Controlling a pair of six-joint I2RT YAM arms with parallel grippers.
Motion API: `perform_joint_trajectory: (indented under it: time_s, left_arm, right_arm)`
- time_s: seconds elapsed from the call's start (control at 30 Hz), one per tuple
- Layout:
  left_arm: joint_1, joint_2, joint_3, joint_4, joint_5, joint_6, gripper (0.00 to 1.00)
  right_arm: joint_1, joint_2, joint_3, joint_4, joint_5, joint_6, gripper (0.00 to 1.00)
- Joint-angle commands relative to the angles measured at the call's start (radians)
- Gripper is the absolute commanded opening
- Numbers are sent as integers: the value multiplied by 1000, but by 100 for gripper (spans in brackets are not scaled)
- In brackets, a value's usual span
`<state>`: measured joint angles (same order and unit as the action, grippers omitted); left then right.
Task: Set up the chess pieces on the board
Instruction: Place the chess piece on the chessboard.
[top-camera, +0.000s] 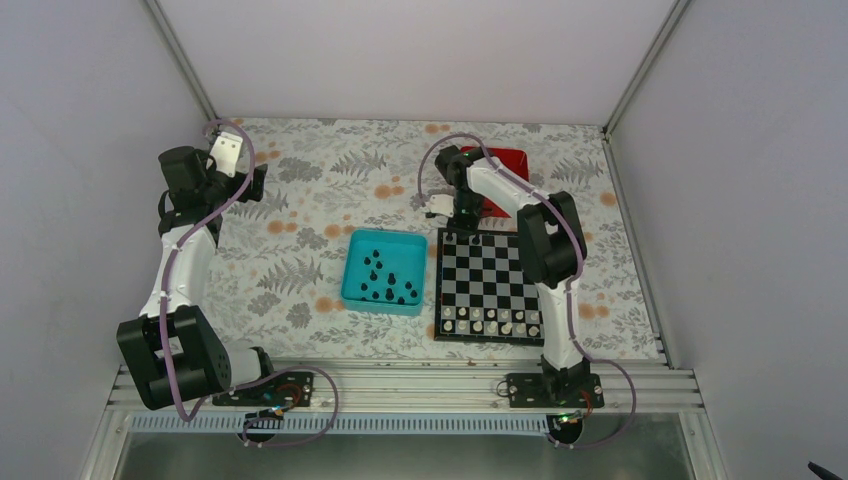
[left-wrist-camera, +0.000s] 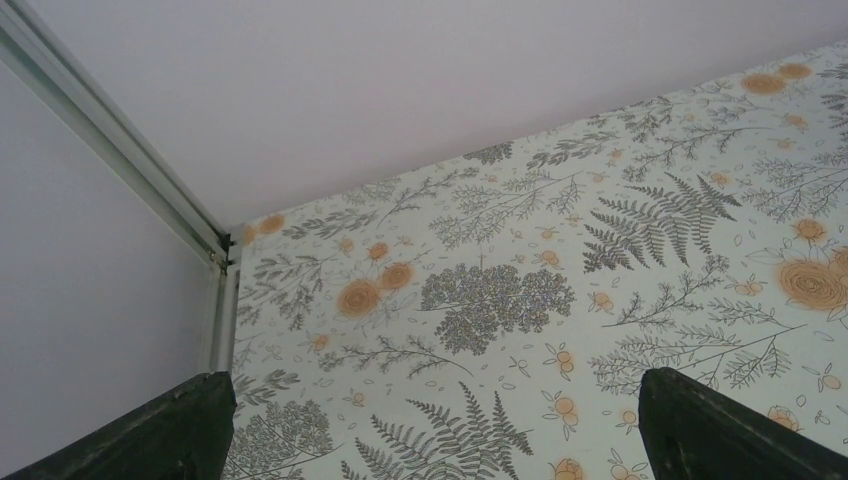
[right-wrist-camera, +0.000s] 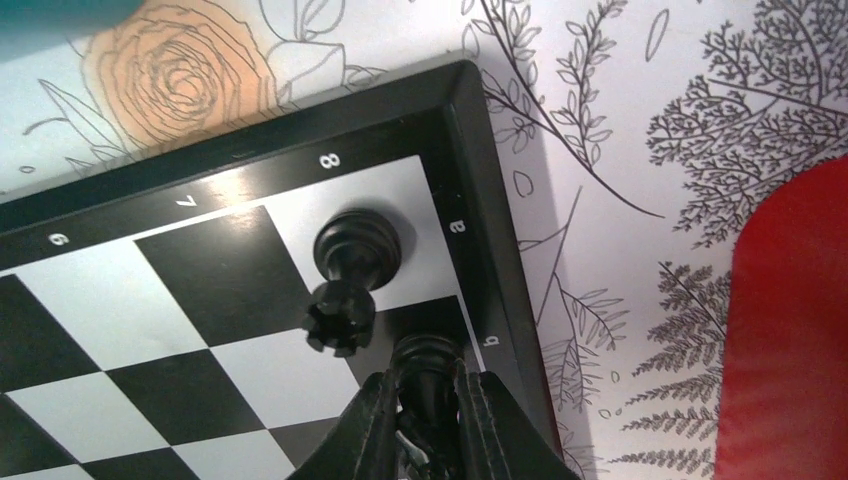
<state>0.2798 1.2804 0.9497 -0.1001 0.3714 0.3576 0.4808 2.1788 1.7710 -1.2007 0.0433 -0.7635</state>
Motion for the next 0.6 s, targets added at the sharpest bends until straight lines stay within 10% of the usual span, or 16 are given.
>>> perform_joint_trajectory:
  time_s: [0.0,0.57]
  left_arm:
    - [10,-14,5,-2,18,-2,100]
    - [12,-10,3,2,22,-2,100]
  right_arm:
    - [-9,11,5,-1,-50,-25,11]
    - [-12,-61,36,-41,-21,-8,41]
